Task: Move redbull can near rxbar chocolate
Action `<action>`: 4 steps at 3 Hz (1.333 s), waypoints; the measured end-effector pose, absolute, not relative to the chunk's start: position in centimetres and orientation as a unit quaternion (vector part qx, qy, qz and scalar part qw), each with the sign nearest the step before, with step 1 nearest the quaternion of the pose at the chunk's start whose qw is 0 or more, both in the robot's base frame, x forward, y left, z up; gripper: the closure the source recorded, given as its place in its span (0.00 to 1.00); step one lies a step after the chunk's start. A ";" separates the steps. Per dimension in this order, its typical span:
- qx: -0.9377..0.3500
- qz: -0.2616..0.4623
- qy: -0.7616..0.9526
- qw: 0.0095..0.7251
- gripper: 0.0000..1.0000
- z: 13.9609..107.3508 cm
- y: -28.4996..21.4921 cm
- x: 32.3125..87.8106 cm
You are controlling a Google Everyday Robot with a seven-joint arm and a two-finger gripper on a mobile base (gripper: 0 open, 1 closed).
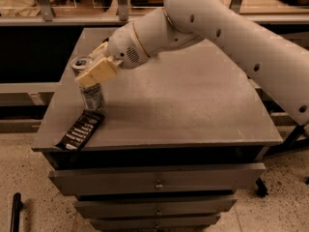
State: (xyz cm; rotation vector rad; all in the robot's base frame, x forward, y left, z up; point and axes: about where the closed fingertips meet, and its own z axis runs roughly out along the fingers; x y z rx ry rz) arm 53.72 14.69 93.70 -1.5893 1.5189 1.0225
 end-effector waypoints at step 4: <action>-0.614 0.406 0.584 0.342 0.00 91.8 13.6 57.1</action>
Offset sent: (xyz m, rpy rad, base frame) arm 0.0245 -0.0094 -0.0069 0.0303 -0.0202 0.0298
